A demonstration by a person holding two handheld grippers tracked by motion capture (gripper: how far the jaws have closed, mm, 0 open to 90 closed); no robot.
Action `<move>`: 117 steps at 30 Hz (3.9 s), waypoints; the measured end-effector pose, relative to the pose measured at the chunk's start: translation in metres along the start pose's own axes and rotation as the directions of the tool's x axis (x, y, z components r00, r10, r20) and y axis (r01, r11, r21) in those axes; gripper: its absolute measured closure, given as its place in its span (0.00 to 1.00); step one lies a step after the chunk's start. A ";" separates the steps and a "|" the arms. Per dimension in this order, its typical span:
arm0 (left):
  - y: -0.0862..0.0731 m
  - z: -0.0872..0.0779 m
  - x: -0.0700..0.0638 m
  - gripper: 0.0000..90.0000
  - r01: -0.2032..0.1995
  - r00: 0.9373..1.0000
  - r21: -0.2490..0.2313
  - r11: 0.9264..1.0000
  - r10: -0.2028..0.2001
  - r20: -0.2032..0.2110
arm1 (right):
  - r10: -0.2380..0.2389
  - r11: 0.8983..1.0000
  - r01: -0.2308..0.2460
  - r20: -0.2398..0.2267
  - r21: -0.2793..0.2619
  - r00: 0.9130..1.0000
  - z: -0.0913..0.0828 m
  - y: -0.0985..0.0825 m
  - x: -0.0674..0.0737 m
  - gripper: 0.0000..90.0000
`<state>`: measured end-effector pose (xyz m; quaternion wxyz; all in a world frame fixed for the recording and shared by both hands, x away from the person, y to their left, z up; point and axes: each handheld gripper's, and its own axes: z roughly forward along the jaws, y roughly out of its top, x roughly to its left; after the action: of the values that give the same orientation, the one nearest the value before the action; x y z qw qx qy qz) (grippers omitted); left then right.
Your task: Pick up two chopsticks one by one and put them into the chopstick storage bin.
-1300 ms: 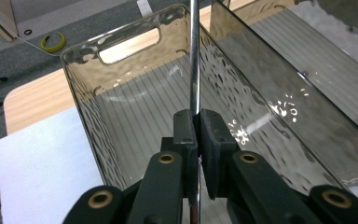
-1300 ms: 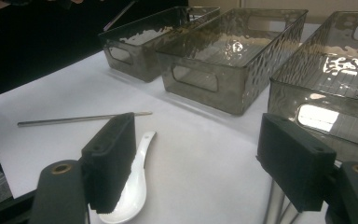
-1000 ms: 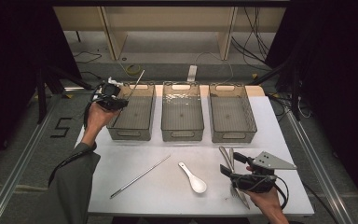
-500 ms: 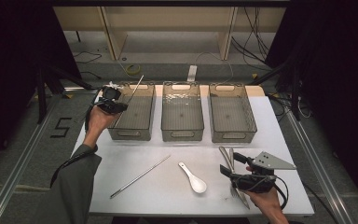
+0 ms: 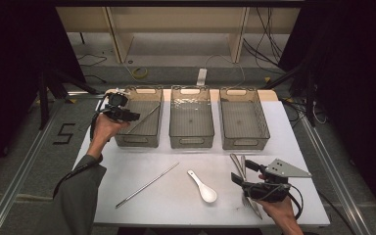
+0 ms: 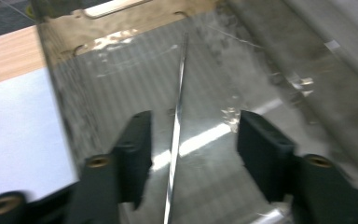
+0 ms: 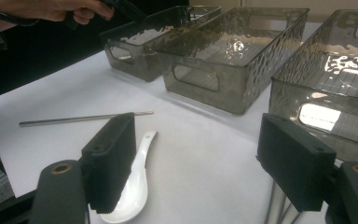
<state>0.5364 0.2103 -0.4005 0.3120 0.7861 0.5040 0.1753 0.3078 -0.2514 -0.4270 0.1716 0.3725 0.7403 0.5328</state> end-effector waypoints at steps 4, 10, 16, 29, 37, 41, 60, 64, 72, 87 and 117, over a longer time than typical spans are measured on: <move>-0.004 -0.015 -0.013 0.35 0.005 0.999 -0.008 1.000 -0.004 0.038 | 0.001 1.000 -0.001 0.003 -0.002 1.000 -0.001 0.000 0.000 0.32; -0.019 -0.031 -0.021 0.29 0.006 0.996 -0.040 0.999 -0.002 0.090 | 0.002 1.000 -0.002 0.004 0.005 1.000 0.000 0.000 0.000 0.32; -0.031 -0.043 -0.028 0.27 -0.022 0.995 -0.031 0.999 0.025 0.098 | 0.002 1.000 -0.002 0.003 0.004 1.000 0.000 0.000 0.001 0.32; -0.052 -0.050 -0.065 0.22 -0.094 0.985 0.020 0.995 0.090 0.150 | -0.004 1.000 0.004 0.000 0.014 1.000 0.000 0.000 0.001 0.32; -0.073 -0.056 -0.081 0.23 -0.155 0.974 0.100 0.983 0.136 0.179 | -0.007 1.000 0.007 -0.003 0.021 1.000 0.001 0.000 0.002 0.32; -0.081 -0.056 -0.089 0.27 -0.176 0.968 0.150 0.973 0.144 0.204 | -0.008 1.000 0.008 -0.001 0.026 1.000 0.001 0.000 0.003 0.32; -0.109 -0.042 -0.115 0.43 -0.281 0.949 0.308 0.909 0.216 0.230 | -0.010 1.000 0.011 -0.007 0.028 1.000 0.002 0.000 0.003 0.31; -0.114 -0.041 -0.117 0.48 -0.294 0.946 0.319 0.901 0.227 0.230 | -0.011 1.000 0.011 -0.008 0.029 1.000 0.002 0.000 0.003 0.31; -0.120 -0.040 -0.119 0.57 -0.303 0.941 0.318 0.898 0.228 0.251 | -0.012 0.999 0.012 -0.007 0.031 1.000 0.003 0.000 0.003 0.31; -0.129 -0.033 -0.122 0.78 -0.351 0.923 0.363 0.863 0.253 0.289 | -0.013 0.999 0.014 -0.010 0.034 1.000 0.003 0.000 0.004 0.31; -0.130 -0.032 -0.125 0.94 -0.408 0.903 0.349 0.844 0.316 0.290 | -0.022 0.999 0.023 -0.014 0.044 1.000 0.004 0.000 0.005 0.31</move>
<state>0.3746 0.1460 -0.4582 0.1590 0.9288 0.3328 0.0354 0.3073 -0.2455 -0.4277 0.1642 0.3642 0.7572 0.5166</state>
